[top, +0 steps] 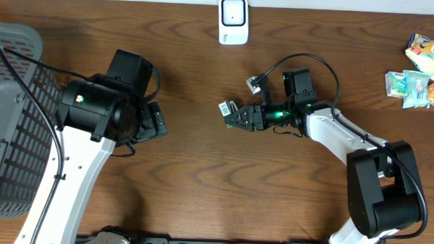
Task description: Scan the item barcode
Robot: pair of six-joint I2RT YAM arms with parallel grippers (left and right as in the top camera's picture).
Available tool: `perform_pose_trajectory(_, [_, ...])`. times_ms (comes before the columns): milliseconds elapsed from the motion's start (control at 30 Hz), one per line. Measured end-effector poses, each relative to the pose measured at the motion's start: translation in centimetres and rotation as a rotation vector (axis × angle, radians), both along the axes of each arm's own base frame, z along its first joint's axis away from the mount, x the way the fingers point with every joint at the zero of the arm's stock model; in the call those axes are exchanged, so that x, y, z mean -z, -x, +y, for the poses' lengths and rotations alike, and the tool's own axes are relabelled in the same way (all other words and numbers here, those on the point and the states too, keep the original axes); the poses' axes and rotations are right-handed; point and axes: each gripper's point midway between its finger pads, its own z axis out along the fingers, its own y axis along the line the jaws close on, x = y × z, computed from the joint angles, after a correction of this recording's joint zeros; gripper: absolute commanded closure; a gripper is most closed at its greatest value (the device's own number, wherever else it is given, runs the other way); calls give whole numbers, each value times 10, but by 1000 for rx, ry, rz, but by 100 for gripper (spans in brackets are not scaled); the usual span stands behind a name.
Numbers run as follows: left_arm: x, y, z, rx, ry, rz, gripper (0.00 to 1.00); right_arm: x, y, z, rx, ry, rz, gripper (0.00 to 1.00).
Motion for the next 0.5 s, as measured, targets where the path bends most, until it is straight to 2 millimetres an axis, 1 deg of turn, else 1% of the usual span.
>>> perform_pose_trajectory(233, [0,0,0,0,0,0,2,16,2,-8,35,84,39,54])
perform_pose_trajectory(500, [0,0,0,0,0,0,3,35,0,-22,94,205,61,54])
